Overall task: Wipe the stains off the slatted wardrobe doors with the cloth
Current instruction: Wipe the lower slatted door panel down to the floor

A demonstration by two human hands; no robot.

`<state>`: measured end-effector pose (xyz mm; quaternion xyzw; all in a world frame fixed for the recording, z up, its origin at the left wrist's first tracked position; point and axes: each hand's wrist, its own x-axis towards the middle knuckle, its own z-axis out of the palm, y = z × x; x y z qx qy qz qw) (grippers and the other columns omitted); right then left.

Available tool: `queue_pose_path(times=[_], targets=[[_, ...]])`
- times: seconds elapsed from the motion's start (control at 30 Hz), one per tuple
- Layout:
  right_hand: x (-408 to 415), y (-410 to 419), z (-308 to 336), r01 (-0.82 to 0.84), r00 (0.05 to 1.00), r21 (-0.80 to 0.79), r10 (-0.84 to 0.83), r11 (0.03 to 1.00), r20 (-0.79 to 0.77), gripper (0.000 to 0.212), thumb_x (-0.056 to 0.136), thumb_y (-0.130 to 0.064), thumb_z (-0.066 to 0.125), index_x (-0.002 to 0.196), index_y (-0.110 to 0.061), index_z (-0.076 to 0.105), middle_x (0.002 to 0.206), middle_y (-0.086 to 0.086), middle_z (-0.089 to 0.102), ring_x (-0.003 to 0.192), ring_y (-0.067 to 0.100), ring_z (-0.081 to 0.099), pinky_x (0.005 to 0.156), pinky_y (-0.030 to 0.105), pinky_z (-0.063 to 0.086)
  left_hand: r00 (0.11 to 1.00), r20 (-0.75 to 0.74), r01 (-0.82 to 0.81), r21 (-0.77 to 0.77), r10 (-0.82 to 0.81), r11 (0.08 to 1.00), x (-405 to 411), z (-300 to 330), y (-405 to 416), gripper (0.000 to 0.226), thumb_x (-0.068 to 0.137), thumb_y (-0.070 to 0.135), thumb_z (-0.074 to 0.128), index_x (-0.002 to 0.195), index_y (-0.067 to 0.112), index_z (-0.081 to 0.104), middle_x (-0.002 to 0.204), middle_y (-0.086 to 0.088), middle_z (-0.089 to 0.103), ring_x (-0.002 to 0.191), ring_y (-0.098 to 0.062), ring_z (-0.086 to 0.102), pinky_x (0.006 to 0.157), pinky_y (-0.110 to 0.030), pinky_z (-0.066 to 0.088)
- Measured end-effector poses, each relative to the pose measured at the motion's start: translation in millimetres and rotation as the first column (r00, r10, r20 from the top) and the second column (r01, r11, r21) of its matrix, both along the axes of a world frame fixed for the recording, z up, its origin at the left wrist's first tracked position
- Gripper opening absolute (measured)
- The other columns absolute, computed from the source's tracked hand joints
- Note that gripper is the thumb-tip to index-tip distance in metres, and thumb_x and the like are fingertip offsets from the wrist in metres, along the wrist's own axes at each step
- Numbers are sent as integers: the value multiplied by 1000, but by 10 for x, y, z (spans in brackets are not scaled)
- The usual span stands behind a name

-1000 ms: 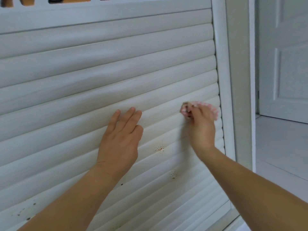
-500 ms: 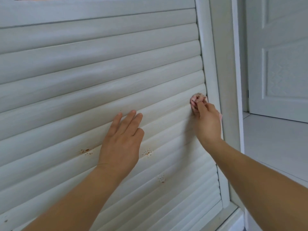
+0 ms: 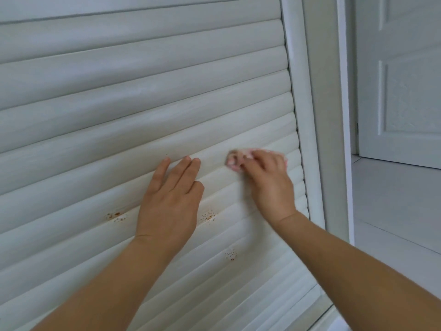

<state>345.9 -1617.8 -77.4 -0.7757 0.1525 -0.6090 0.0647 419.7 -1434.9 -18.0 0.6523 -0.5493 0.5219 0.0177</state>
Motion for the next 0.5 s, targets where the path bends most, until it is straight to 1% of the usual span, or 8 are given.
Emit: queue_pose_path(times=[0.07, 0.13, 0.17, 0.2, 0.23, 0.3, 0.37, 0.5], targets=[[-83, -249, 43, 21, 999, 192, -28, 981, 31, 34, 83, -11, 47, 109, -7, 68, 112, 19, 61, 103, 40, 51, 86, 43, 45, 1000, 1, -4, -8, 4, 1000, 9, -19, -5, 28, 79, -2, 33, 67, 7, 56, 122, -19, 61, 117, -34, 56, 103, -51, 29], [-132, -479, 122, 32, 997, 324, -54, 945, 57, 31, 85, -2, 45, 109, -4, 66, 116, 17, 57, 105, 39, 49, 92, 42, 42, 1000, 8, -11, -14, 11, 1000, 8, -37, -11, 28, 80, -2, 33, 67, 7, 57, 123, -19, 60, 118, -34, 55, 104, -51, 29], [-150, -566, 174, 6, 994, 404, -49, 915, 96, 29, 88, -1, 45, 109, -5, 65, 117, 12, 56, 106, 36, 49, 92, 35, 42, 1000, 9, -12, -14, 12, 1000, 9, -45, -15, 28, 80, -2, 33, 67, 7, 57, 123, -19, 60, 119, -33, 55, 104, -51, 29], [-161, -611, 244, -22, 987, 487, -57, 873, 147, 27, 91, -3, 45, 110, -8, 63, 116, 4, 55, 106, 30, 50, 87, 23, 40, 1000, 5, -15, -12, 15, 1000, 4, -53, -14, 28, 80, -2, 33, 68, 7, 57, 123, -19, 60, 119, -33, 55, 104, -51, 29], [-148, -638, 315, -54, 978, 554, -69, 831, 199, 26, 93, -6, 45, 112, -12, 62, 116, -2, 53, 106, 24, 51, 82, 16, 37, 1000, 0, -17, -10, 17, 1000, 3, -51, -7, 29, 80, -1, 33, 68, 7, 58, 124, -18, 60, 119, -33, 55, 104, -51, 29], [-91, -613, 428, -20, 970, 597, -130, 802, 207, 32, 96, -11, 45, 122, -22, 58, 122, -1, 49, 107, 21, 51, 83, 18, 34, 1000, 1, -18, -4, 18, 1000, 0, -39, 3, 28, 80, -1, 34, 69, 8, 59, 124, -18, 60, 119, -32, 55, 104, -51, 29], [-32, -530, 497, -23, 962, 606, -147, 795, 229, 37, 98, -15, 44, 132, -27, 53, 123, 4, 48, 106, 24, 52, 88, 26, 37, 1000, 5, -13, 7, 13, 1000, 4, -13, 11, 27, 81, 0, 36, 70, 8, 59, 123, -18, 61, 118, -31, 56, 103, -51, 30], [38, -312, 468, -52, 962, 558, -109, 828, 252, 36, 98, -16, 44, 132, -24, 54, 109, 0, 45, 99, 26, 53, 84, 29, 40, 1000, -27, -4, 12, 4, 1000, -28, 15, 19, 32, 79, 1, 31, 70, 8, 60, 120, -18, 63, 115, -32, 58, 101, -49, 30]])
